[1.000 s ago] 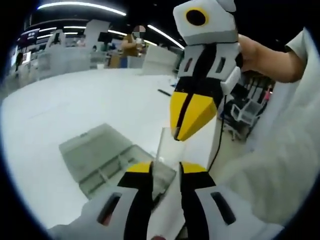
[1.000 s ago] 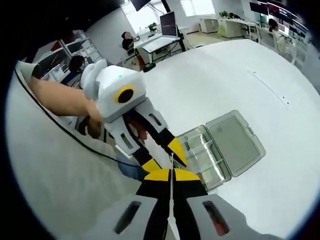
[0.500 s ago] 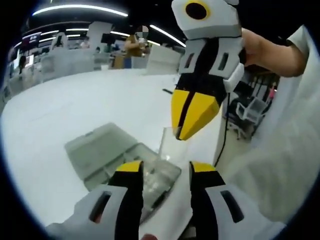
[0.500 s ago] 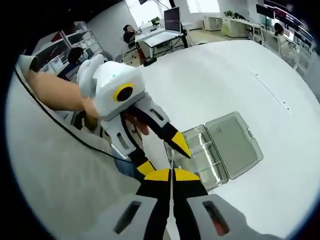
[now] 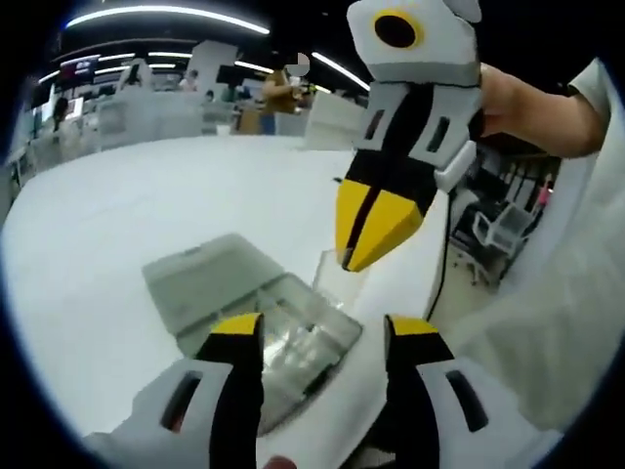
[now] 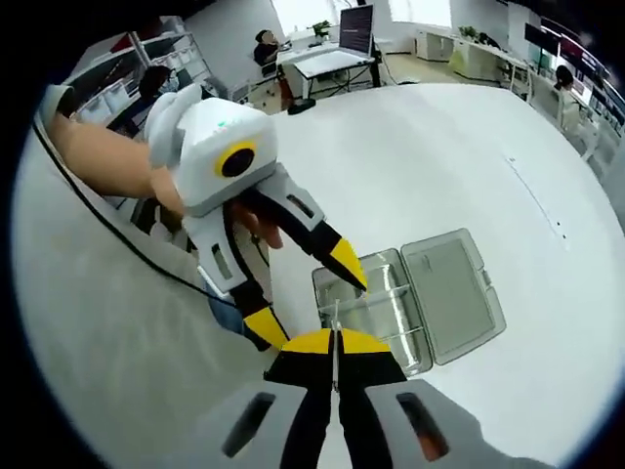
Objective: Insert the divider into the dual guide fixture by aligning both edges with the guide slots and pushing it downward to the bottom, including one-sided entry, uneven engagement, binding, and posture correction.
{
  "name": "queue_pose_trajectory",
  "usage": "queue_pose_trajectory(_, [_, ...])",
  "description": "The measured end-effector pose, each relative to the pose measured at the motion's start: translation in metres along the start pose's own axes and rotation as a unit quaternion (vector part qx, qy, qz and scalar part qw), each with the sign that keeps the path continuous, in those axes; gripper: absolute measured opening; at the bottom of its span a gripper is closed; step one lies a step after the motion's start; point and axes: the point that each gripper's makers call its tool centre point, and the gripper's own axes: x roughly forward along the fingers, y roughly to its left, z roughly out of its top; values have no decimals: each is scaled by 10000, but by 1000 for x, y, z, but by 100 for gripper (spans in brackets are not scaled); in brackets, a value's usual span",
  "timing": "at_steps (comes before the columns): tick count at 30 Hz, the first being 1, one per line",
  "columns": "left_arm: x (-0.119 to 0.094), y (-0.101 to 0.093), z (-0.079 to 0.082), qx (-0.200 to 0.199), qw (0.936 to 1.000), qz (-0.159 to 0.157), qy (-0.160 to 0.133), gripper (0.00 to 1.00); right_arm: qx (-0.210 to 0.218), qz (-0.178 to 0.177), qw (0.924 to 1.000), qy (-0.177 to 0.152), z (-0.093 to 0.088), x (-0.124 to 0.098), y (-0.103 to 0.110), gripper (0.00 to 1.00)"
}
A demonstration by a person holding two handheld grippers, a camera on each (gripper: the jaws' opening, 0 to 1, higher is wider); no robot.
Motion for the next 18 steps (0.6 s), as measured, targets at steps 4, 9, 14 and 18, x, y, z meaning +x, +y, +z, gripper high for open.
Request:
queue_pose_trajectory(4, [-1,1,-3,62,9999,65,61,57,-83,-29,9999,52,0,2,-3,0])
queue_pose_trajectory(9, [-2,3,-5,36,9999,136,57,62,-191,-47,9997,118,1,5,-4,0])
queue_pose_trajectory(14, [-5,11,-9,-60,9993,339,111,70,-302,-65,9993,215,0,9,-6,0])
queue_pose_trajectory(18, [-6,13,-10,-124,9990,399,150,74,-377,-79,9989,264,1,11,-6,0])
